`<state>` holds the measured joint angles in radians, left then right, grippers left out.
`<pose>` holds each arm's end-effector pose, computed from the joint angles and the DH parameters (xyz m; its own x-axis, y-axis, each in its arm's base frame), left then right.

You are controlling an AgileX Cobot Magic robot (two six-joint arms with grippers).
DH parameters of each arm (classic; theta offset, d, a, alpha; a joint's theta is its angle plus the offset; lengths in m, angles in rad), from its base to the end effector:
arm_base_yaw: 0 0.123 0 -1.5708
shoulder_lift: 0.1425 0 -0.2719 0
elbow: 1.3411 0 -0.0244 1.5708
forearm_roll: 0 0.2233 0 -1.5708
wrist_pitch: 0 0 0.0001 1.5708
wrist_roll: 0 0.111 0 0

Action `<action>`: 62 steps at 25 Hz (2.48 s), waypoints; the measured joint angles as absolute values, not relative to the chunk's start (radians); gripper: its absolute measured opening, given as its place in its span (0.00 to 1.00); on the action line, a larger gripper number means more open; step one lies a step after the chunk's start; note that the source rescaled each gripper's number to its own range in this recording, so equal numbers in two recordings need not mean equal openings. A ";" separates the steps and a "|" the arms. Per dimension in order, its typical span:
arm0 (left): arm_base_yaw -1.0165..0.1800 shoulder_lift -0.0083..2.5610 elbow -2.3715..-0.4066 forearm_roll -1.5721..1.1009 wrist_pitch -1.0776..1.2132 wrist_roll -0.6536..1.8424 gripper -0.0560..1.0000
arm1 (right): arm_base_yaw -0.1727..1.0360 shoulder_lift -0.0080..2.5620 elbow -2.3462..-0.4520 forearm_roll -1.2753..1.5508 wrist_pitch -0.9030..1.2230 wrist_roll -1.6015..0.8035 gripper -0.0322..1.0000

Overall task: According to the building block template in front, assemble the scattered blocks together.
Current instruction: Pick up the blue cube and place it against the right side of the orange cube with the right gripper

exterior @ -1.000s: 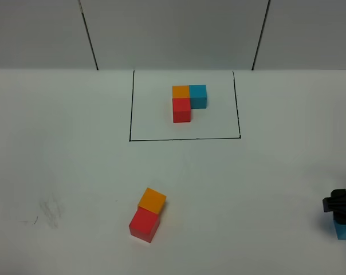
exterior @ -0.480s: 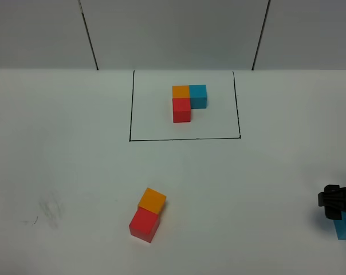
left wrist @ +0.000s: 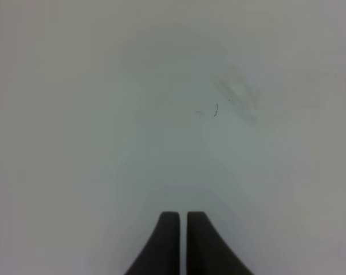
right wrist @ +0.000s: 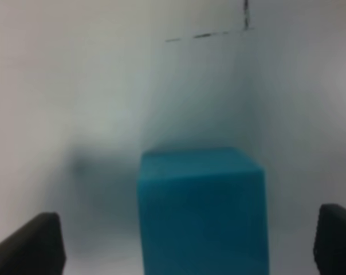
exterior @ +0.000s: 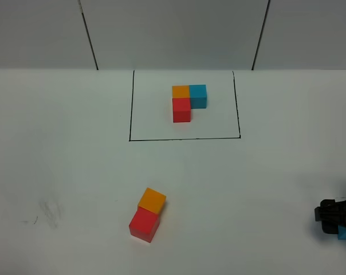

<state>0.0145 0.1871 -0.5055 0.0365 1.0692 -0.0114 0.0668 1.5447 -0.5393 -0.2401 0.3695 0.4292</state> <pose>0.0256 0.0039 0.2531 -0.6159 -0.0028 -0.7878 -0.0359 0.9991 0.0245 0.2185 0.0050 0.1246 -0.9438 0.1399 -0.2993 0.1533 0.9879 -0.0218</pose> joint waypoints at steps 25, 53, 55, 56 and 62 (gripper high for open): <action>0.014 0.187 -0.505 0.037 1.069 -0.011 0.05 | 0.067 1.621 -0.539 -0.243 0.356 0.401 0.52; 0.014 0.187 -0.505 0.037 1.069 -0.011 0.05 | 0.067 1.482 -0.691 -0.248 0.474 0.142 0.52; 0.014 0.187 -0.505 0.037 1.069 -0.011 0.05 | 0.067 1.468 -0.717 -0.250 0.513 0.105 0.52; 0.014 0.187 -0.505 0.037 1.069 -0.011 0.05 | 0.069 1.464 -0.730 -0.250 0.531 0.087 0.52; 0.014 0.187 -0.505 0.037 1.069 -0.011 0.05 | 0.126 1.460 -0.792 -0.257 0.589 -0.053 0.52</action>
<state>0.0145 0.1871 -0.5055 0.0365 1.0692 -0.0106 0.1262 1.4598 -0.7916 -0.2572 0.5887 -0.0535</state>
